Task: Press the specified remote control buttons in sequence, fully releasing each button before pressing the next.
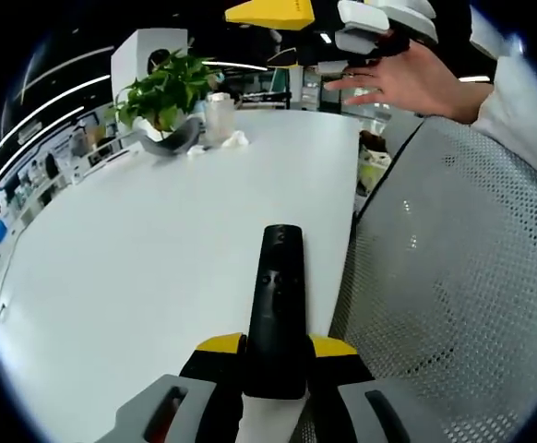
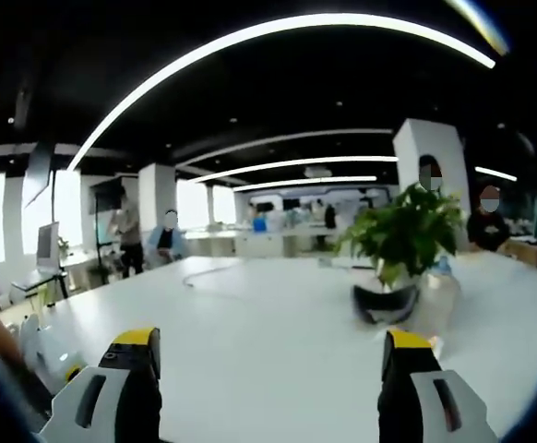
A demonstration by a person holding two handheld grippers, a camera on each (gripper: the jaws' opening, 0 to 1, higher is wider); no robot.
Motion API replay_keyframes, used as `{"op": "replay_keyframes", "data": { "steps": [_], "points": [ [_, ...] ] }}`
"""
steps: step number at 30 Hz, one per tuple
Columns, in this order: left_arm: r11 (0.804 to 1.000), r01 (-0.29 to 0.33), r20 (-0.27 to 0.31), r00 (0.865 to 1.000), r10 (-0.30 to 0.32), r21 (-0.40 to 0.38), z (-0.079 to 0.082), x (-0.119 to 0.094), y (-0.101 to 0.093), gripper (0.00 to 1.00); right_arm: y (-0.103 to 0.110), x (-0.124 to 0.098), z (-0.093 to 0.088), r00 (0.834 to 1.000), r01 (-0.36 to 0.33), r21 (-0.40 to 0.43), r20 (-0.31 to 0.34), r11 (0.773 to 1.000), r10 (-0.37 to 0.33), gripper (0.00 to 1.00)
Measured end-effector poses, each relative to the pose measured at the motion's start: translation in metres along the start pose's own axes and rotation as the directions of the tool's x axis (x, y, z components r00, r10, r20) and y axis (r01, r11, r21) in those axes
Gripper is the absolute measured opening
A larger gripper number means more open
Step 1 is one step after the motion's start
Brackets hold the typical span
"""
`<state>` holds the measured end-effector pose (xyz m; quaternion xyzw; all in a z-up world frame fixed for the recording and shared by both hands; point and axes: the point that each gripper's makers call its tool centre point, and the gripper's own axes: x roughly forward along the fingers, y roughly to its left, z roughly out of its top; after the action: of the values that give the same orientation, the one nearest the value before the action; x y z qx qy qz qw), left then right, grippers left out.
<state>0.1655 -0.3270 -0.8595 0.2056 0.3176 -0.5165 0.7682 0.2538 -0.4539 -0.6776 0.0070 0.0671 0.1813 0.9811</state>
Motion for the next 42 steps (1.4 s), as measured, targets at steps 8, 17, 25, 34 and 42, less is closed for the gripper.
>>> {"op": "replay_keyframes", "data": {
  "steps": [8,17,25,34,42],
  "points": [
    [1.0,0.012,-0.015,1.0,-0.011,0.021,0.002,0.0,0.012,0.25,0.004,0.002,-0.005,0.999,-0.023,0.001,-0.027,1.0,0.023,0.99],
    [1.0,0.019,-0.056,0.998,-0.017,0.025,0.001,0.002,0.023,0.25,-0.001,0.002,-0.007,0.999,-0.009,0.012,-0.035,1.0,0.009,0.99],
    [0.998,0.045,-0.098,0.994,-0.039,0.053,0.001,0.002,0.028,0.25,0.004,0.004,-0.01,0.998,-0.034,0.014,-0.051,0.999,0.035,0.99],
    [0.996,0.058,-0.135,0.99,-0.048,0.071,0.001,0.005,0.039,0.25,0.005,0.005,-0.012,0.997,-0.041,0.016,-0.06,0.999,0.041,0.99],
    [0.994,0.052,-0.181,0.983,-0.034,0.094,0.001,0.002,0.061,0.25,0.005,0.005,-0.013,0.997,-0.045,0.017,-0.062,0.999,0.046,0.98]
  ]
}}
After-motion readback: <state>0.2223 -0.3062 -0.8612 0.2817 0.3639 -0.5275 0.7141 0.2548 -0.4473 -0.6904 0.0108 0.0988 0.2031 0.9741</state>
